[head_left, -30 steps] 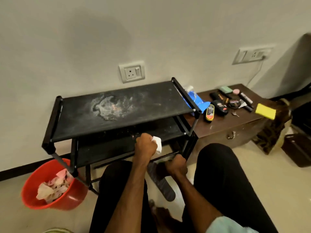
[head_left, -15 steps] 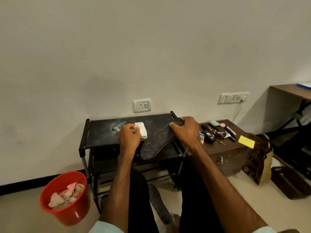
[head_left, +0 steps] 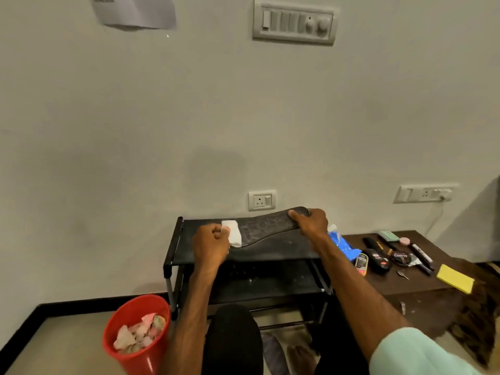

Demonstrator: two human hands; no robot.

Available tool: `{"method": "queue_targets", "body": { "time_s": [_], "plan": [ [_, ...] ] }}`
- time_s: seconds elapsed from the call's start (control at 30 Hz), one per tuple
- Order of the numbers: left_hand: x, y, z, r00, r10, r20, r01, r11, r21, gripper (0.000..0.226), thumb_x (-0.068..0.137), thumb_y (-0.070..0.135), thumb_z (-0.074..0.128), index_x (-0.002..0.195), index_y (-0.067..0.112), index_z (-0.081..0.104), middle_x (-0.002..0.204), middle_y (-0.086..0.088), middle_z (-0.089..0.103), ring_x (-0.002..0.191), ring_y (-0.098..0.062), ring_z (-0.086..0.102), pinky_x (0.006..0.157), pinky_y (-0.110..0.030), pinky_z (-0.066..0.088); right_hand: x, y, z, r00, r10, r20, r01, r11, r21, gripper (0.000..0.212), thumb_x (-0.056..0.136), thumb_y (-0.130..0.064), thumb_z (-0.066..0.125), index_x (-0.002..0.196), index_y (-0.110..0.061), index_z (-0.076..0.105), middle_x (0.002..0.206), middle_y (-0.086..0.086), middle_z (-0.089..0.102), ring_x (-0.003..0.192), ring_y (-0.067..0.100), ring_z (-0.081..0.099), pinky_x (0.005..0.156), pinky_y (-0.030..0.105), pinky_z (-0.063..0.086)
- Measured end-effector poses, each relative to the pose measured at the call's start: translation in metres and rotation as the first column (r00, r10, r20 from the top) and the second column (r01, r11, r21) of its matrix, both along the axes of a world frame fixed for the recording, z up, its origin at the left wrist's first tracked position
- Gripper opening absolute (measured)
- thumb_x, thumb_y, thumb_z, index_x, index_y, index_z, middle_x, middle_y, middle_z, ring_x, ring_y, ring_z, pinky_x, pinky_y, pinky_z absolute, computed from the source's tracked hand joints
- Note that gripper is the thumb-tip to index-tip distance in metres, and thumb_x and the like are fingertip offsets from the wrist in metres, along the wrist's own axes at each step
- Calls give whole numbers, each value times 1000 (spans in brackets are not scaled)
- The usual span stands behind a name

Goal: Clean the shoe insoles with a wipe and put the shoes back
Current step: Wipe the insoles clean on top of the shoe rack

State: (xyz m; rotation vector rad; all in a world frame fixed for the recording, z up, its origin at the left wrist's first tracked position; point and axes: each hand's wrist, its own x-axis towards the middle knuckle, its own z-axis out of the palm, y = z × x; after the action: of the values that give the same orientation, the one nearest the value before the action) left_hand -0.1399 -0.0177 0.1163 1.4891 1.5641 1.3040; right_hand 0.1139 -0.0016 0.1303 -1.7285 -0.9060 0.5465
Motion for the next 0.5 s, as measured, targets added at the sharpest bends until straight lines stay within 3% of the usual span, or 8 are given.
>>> {"method": "queue_targets", "body": {
  "time_s": [0.1,0.23,0.33,0.37,0.43,0.5],
  "plan": [
    [5,9,-13,999,-53,-6,53,998,-30,8,95,20,67,87,19,69,74,0,74,55,-10,68,54,-28,57,9,27,-39,998,7,-55,-13,993,-113,59,84,-36,83,120,6,66,118,20,70,101,33,67,90,42,58],
    [25,31,-33,989,-146,-6,144,985,-99,7,95,20,69,89,23,67,89,-7,75,64,-12,68,51,-22,50,27,46,-76,946,71,317,0,976,-219,76,86,-53,76,135,1,54,136,21,60,126,35,57,104,47,48],
    [46,51,-41,978,-209,-23,205,971,-125,10,93,23,71,102,17,72,98,-4,76,72,-11,68,52,-17,47,34,56,-81,895,64,441,-27,995,-91,83,89,-57,72,147,-2,48,147,16,53,136,32,50,112,47,43],
    [52,57,-41,972,-233,-25,228,965,-129,16,93,24,72,106,16,73,100,-2,77,77,-11,70,54,-17,49,33,57,-79,909,96,406,-86,995,-43,77,88,-59,72,142,-6,56,141,11,60,132,27,55,109,43,46],
    [64,73,-41,966,-260,-9,257,959,-122,18,92,27,73,108,18,75,100,-1,78,84,-12,73,64,-27,58,30,58,-69,925,311,217,-320,947,5,68,81,-68,71,125,-17,71,120,-4,74,114,11,68,100,33,55],
    [72,89,-38,964,-267,9,266,960,-88,17,91,29,74,105,20,77,95,1,78,84,-12,75,72,-36,61,23,57,-62,829,559,-28,-555,828,76,69,72,-74,75,117,-22,75,106,-6,79,101,8,74,90,31,61]
  ]
}}
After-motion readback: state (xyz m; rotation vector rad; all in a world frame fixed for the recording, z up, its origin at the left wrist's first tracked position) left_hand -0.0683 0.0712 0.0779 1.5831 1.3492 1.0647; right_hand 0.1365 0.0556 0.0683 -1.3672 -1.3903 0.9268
